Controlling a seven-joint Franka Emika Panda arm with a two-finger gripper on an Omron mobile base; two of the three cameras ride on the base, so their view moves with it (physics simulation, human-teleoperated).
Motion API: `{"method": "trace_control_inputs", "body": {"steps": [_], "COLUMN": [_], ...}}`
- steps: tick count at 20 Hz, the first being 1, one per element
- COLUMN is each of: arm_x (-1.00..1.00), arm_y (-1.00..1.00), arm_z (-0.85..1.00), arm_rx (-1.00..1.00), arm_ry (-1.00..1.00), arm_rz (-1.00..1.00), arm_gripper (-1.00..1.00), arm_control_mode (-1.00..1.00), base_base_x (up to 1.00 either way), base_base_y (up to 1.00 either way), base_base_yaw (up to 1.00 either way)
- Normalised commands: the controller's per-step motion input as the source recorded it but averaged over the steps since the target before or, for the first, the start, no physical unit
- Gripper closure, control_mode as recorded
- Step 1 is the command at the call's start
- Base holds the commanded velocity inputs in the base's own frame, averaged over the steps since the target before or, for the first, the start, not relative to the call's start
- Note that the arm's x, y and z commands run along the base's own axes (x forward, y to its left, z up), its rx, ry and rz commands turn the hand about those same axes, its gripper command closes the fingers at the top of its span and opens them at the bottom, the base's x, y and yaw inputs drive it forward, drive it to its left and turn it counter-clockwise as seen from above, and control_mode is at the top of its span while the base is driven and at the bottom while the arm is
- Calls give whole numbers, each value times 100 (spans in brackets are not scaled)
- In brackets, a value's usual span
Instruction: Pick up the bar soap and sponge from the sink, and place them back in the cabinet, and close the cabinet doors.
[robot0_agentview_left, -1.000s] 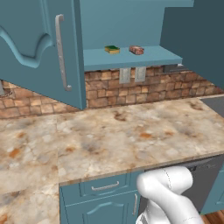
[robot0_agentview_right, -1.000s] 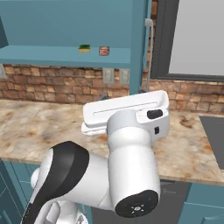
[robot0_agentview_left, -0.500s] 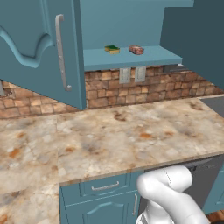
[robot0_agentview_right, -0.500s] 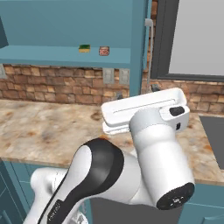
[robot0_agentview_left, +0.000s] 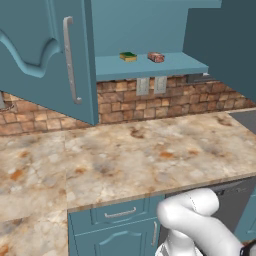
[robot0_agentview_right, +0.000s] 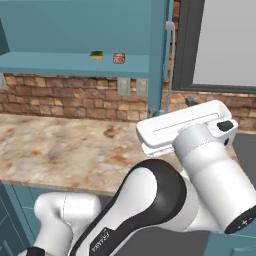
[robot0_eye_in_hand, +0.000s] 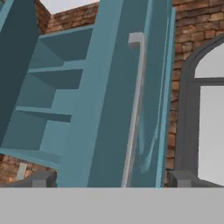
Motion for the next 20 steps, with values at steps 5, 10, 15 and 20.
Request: {"method": "trace_control_inputs", "body": {"steps": [5, 10, 15, 20], "arm_x": [19, 25, 34, 34], "arm_y": [-27, -24, -19, -22], "arm_z": [-9, -10, -11, -10], "arm_rx": [0, 0, 0, 0], "arm_ry": [0, 0, 0, 0], "arm_rz": [12, 11, 11, 10], "arm_gripper": [-100, -100, -100, -100], "arm_control_mode": [-100, -100, -100, -100], "base_base_x": [0, 0, 0, 0], "base_base_y": [0, 0, 0, 0], "base_base_yaw": [0, 0, 0, 0]}}
